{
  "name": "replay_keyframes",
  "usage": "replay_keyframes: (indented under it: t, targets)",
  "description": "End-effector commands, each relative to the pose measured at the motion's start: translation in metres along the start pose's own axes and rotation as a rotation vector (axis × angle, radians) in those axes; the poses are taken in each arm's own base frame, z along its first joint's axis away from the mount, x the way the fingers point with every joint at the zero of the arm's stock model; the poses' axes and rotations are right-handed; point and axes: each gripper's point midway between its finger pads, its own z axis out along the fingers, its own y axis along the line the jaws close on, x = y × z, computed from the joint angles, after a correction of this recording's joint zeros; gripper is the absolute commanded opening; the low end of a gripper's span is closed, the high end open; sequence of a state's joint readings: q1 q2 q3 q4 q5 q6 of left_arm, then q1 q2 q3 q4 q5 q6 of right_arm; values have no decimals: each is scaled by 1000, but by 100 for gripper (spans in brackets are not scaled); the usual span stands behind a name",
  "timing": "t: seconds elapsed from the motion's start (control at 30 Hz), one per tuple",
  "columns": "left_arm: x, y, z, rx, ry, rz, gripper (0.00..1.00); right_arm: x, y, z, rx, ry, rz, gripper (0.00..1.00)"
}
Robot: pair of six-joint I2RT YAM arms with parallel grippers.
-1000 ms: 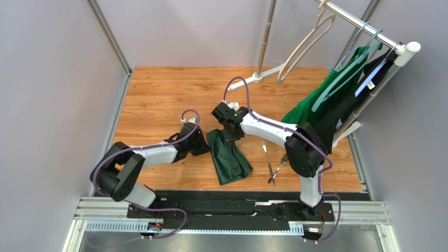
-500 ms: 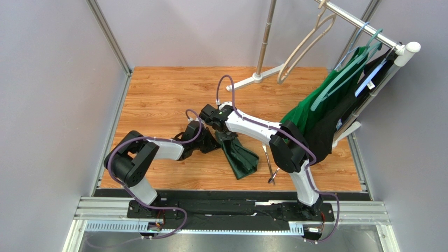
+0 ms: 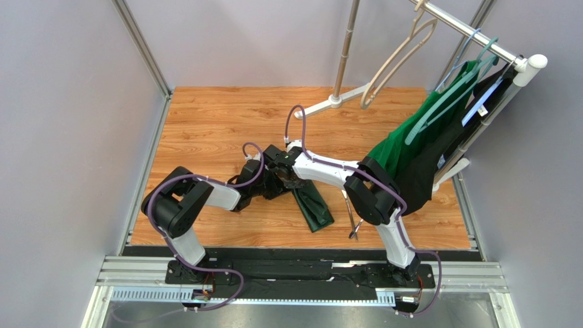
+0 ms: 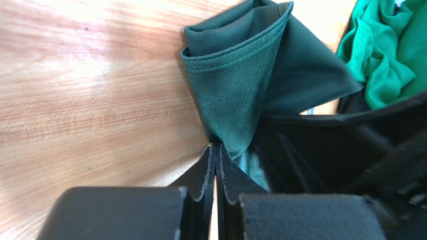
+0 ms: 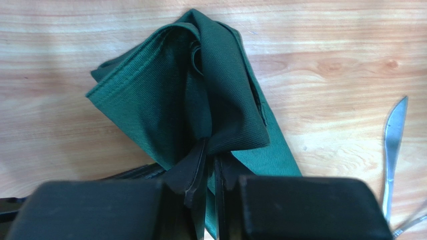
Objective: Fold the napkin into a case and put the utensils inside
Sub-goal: Fold the 2/3-rectangle-folded napkin at the center of the board.
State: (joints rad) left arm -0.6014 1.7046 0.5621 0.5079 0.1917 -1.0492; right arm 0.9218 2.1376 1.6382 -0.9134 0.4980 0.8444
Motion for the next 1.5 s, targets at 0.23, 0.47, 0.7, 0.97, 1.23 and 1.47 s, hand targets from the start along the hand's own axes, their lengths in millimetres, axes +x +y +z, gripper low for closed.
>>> replay_keyframes:
  t: [0.23, 0.47, 0.7, 0.97, 1.23, 1.47]
  targets:
    - [22, 47, -1, -124, 60, 20, 4, -5, 33, -32, -285, -107, 85, 14]
    - [25, 52, -3, -112, 80, 19, 4, 3, 28, -37, -450, -121, 79, 38]
    - [23, 50, -8, -102, 93, 62, 4, -6, 26, -51, -733, -257, 42, 55]
    - [16, 35, -22, -108, 127, 142, 6, 2, 22, -58, -981, -263, -6, 38]
    - [-21, -12, -54, -81, 68, 291, 56, -3, 12, -52, -1036, -252, 29, 14]
    - [-31, -48, -37, -10, 143, 323, 46, -3, 7, -38, -1055, -210, 63, 0]
